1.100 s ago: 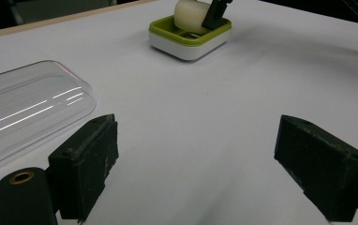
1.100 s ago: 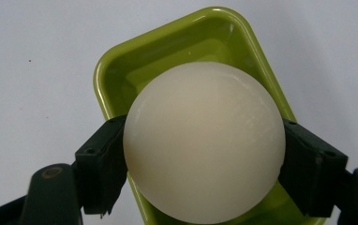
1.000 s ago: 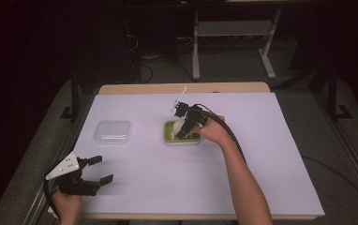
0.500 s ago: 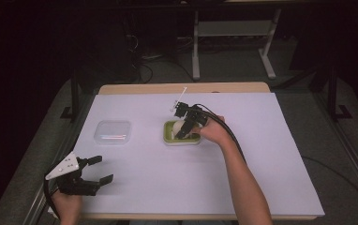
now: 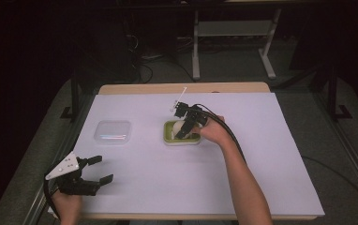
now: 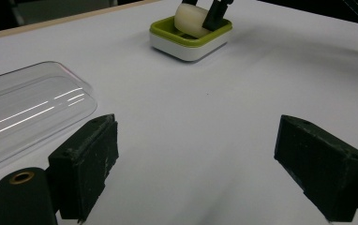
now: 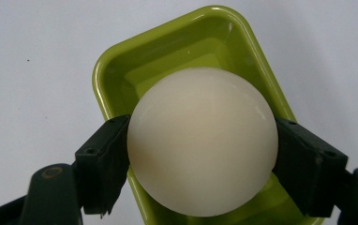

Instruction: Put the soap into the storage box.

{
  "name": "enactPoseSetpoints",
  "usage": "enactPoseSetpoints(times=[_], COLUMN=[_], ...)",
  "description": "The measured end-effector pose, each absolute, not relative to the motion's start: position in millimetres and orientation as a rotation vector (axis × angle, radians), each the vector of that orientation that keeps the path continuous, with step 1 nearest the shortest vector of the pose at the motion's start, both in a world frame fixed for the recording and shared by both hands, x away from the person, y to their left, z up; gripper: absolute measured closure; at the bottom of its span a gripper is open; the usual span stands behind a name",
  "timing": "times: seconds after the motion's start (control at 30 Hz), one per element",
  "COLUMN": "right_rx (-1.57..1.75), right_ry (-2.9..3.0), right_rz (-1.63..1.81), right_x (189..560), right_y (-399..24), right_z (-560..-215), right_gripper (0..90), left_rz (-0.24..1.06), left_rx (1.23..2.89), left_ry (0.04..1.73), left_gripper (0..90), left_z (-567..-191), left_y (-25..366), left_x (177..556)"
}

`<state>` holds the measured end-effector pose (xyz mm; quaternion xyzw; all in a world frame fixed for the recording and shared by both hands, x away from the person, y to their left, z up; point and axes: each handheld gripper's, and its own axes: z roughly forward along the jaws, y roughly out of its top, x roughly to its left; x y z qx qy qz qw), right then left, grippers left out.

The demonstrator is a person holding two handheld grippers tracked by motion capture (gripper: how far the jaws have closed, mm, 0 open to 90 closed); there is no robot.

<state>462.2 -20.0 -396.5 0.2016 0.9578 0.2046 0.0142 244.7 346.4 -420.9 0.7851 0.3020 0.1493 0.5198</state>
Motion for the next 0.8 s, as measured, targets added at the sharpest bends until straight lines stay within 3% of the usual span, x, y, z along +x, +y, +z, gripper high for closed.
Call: enactPoseSetpoints(times=[0.67, 0.8], right_rx=[0.648, 0.643], right_ry=[2.980, 2.951], right_rz=[0.625, 0.699], right_x=[462.6, 461.7], right_y=[-21.6, -25.6], right_z=[-396.8, -388.2], right_gripper=[23.4, 31.2], left_rz=[0.363, 0.360], left_rx=[1.886, 1.881], left_ry=[0.720, 0.723], left_gripper=[13.2, 13.2], left_z=[-420.2, -420.5], left_y=[347.2, 346.2], left_x=[244.6, 244.8])
